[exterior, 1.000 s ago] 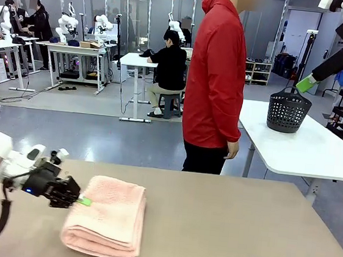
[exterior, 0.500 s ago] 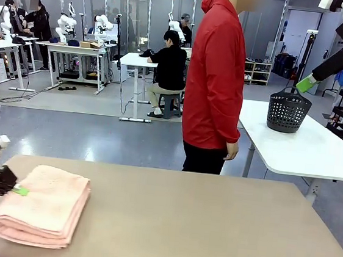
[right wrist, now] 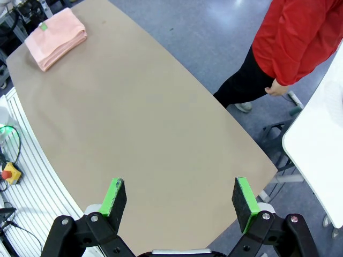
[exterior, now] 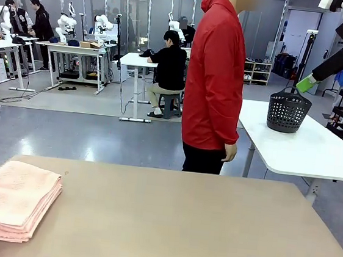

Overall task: Fold the towel.
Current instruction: Pick up the 100 cm Hotel Towel and place it on the left side of the table.

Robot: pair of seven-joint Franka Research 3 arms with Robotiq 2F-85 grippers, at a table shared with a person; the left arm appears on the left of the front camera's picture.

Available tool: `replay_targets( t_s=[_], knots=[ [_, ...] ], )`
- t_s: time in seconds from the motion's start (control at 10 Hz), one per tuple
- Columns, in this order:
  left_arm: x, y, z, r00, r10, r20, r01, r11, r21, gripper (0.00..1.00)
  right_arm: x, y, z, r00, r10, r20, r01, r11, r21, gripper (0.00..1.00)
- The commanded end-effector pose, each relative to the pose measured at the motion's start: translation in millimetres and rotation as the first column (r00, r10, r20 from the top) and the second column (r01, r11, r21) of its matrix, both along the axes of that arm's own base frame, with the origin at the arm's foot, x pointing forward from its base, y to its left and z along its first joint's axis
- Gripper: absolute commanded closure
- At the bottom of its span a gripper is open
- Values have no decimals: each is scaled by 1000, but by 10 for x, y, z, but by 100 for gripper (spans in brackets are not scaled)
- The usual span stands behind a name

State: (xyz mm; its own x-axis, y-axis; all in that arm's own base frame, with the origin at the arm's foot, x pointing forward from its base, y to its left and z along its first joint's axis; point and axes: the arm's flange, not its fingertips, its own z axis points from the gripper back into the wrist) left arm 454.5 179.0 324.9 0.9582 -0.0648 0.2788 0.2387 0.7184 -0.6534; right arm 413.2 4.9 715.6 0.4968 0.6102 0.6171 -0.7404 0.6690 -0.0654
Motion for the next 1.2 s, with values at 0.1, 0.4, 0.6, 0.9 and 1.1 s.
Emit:
replay_targets(
  t_s=[0.1, 0.4, 0.6, 0.9, 1.1],
  knots=[
    [80, 47, 79, 999, -21, 30, 20, 999, 35, 51, -9, -5, -11, 1000, 4, -4, -4, 1000, -4, 0],
    [22, 46, 214, 999, -3, 37, 0, 995, 99, 5, -9, -5, -11, 1000, 4, -4, -4, 1000, -4, 0],
    [-35, 24, 312, 999, 23, 43, -29, 988, 153, 0, -9, -5, -11, 1000, 4, -4, -4, 1000, -4, 0],
    [-109, -95, 480, 997, 41, 58, -53, 974, 220, 0, -9, -5, -11, 1000, 4, -4, -4, 1000, -4, 0],
    [-24, 41, 448, 997, 25, 67, -36, 985, 169, 0, -9, -5, -11, 1000, 4, -4, -4, 1000, -4, 0]
  ],
)
